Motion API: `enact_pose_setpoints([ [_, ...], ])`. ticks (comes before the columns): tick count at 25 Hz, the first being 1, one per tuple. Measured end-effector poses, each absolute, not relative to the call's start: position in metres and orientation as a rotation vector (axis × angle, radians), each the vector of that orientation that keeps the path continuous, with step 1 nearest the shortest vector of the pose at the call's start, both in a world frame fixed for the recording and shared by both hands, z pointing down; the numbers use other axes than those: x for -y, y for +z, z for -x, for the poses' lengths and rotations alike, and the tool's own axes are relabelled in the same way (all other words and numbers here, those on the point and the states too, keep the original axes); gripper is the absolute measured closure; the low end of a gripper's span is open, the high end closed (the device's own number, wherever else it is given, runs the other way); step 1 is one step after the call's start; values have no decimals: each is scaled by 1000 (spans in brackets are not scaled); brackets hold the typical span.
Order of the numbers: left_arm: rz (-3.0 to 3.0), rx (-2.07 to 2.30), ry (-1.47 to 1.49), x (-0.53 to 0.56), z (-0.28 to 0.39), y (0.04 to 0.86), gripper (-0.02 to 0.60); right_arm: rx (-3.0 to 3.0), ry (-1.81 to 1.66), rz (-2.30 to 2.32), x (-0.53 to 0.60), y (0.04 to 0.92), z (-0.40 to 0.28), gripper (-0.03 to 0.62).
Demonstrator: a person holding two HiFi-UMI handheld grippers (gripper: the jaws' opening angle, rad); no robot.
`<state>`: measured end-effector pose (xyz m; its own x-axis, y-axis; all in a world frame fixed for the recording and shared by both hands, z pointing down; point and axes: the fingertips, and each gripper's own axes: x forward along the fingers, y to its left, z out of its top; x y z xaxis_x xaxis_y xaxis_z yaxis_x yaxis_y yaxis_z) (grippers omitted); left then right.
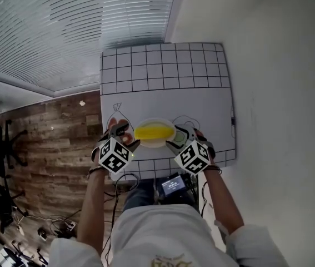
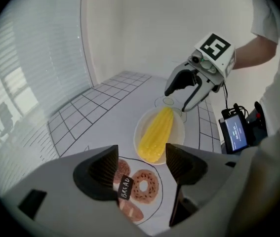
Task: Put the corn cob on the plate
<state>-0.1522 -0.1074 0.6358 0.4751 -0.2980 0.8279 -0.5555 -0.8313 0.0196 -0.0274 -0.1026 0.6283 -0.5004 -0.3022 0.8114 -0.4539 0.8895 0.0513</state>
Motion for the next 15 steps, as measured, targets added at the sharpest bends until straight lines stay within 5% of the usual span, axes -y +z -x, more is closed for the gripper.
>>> enact_pose_setpoints([
  [5,-2453,840,1146,108,147,619,293,2161,223,-624,101,614,34,339],
  [8,-2502,994,1107,112,151,601,573,2188,169,-741,108,594,34,505],
  [10,-2508,1065,1013,113,151,587,574,2212,153,-798,110,580,34,586],
  [15,-2514,1210,752,118,156,545,574,2271,147,-912,110,547,31,586],
])
